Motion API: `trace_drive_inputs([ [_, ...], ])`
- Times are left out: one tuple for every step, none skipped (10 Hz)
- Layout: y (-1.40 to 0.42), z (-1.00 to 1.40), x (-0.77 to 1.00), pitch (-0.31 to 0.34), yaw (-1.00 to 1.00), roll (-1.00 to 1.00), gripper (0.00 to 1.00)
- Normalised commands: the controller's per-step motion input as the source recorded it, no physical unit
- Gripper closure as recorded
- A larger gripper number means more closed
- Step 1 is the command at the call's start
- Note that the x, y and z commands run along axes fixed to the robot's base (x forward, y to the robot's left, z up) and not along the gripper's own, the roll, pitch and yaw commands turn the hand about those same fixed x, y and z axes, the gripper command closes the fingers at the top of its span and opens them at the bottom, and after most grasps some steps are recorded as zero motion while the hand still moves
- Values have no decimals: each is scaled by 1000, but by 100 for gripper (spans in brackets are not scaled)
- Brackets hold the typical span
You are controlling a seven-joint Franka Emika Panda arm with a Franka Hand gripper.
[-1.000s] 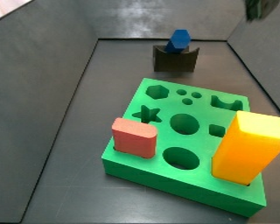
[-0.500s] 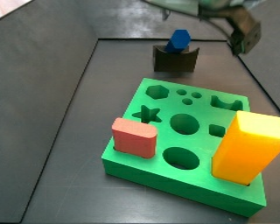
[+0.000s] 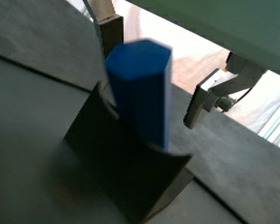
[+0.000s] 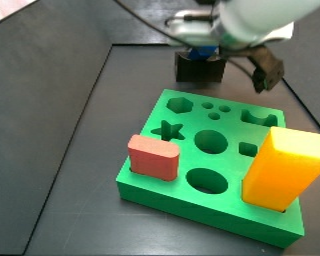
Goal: Pick up the hexagon object. Move up. Place the hexagon object on the fixture. Regrasp the hexagon object. Move to above the board. Insert the hexagon object.
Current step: Regrasp the hexagon object, then move to above the board.
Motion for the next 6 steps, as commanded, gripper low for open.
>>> trace_drive_inputs([
  [-1,-283,81,3,1,62,0],
  [0,0,0,0,0,0,100],
  [-148,1000,288,287,89,88,100],
  [-148,1000,286,294,102,84,100],
  [-143,1000,277,298,141,73,100],
  [-140,1000,274,283,170,57,100],
])
